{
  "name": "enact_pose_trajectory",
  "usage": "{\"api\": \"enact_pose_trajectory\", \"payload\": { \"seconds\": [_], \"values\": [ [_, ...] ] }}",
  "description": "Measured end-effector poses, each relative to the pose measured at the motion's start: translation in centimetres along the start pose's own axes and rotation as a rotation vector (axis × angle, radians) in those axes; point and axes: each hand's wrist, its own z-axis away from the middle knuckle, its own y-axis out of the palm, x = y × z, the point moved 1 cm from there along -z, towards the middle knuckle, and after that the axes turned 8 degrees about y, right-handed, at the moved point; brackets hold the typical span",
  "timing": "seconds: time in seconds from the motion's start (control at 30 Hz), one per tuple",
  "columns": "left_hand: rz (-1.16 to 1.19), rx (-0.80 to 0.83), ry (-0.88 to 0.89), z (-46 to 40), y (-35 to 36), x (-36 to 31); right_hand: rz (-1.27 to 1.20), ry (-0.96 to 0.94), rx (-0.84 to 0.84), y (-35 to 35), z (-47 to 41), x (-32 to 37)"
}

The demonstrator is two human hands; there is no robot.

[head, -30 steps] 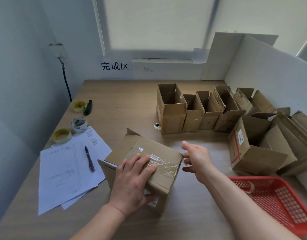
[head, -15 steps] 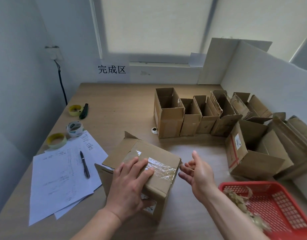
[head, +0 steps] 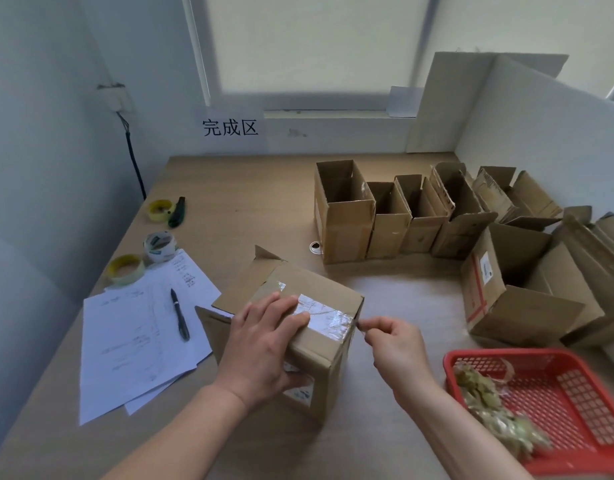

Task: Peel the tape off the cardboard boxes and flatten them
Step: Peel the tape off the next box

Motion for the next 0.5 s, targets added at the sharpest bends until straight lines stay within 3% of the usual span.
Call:
{"api": "enact_pose_trajectory", "payload": {
  "seconds": [0.27, 0.5],
  "values": [
    [-0.001, 0.103, -0.053, -0.6, -1.0, -1.0, 0.151, -0.159, 0.102, -1.3, 1.3, -1.2],
    [0.0, 0.252, -0.142, -1.2, -2.3, -2.2, 0.271, -0.36, 0.019, -1.1, 1.6, 0.2]
  ]
}}
